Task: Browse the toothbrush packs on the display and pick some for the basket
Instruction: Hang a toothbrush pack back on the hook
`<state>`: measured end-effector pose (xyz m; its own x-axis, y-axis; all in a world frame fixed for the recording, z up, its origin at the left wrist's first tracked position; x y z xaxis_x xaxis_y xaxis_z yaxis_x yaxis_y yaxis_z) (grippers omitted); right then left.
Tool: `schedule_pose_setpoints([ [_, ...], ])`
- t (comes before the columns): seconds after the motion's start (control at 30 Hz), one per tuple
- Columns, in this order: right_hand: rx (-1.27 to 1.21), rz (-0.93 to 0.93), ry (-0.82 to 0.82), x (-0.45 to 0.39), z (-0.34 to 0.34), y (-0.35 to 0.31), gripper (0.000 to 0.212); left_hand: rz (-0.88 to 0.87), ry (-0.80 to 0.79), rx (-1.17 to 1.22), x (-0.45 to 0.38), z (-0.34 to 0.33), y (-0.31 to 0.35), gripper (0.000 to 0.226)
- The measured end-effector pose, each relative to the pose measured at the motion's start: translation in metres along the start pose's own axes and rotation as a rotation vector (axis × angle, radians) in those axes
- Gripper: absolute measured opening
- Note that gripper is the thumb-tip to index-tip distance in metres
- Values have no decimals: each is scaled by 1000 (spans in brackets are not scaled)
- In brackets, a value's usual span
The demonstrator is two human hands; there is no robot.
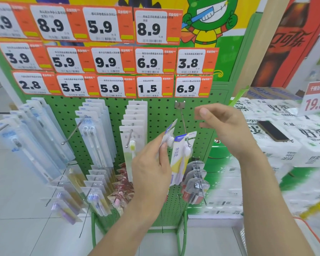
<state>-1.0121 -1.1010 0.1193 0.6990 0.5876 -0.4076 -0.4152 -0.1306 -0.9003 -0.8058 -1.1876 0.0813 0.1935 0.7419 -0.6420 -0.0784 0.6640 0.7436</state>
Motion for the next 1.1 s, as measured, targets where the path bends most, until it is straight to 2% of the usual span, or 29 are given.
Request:
schedule_pose_setpoints([
  [0.07,-6,21,9,12,1,3,17,-35,37,23,6,9,2,14],
  [0.17,20,29,-19,24,-8,9,8,-67,65,40,15,22,3,13],
  [0.33,74,64,-2,27,-17,13,4,27,75,148,32,40,0,17],
  [0.4,94,81,32,26,-16,13,6,107,71,228,37,47,-4,21],
  [0.5,135,102,93,26,-15,10,9,244,-17,369,44,50,-6,29],
  [0.6,194,123,163,34,-11,10,5,461,-101,525,58,47,-23,22],
  [0.8,275,274,461,111,6,-7,12,780,-219,586,88,50,-74,19],
  [0.87,261,188,387,143,-12,11,15,915,-194,577,100,54,-100,18],
  [0.93,114,-44,153,170,-50,44,5,1009,-133,550,107,62,-122,21],
  [1.0,-67,-298,-83,197,-89,75,24,1043,-85,515,111,69,-139,22],
  [1.03,-105,-384,-192,209,-106,84,27,1054,-60,504,113,72,-145,22],
  [1.1,-79,-438,-372,227,-133,91,16,1081,-22,496,115,78,-152,24],
])
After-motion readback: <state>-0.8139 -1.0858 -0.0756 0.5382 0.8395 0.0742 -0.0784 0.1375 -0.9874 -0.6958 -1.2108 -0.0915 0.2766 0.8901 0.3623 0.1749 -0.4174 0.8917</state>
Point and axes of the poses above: each hand's wrist, its own x-axis away from the middle knuckle, its own z-axis out of the back of the hand, y = z × x, the point moved 10 cm from there along -x, towards the middle knuckle, and after that the axes turned 8 degrees about y, right-handed, at the moved point
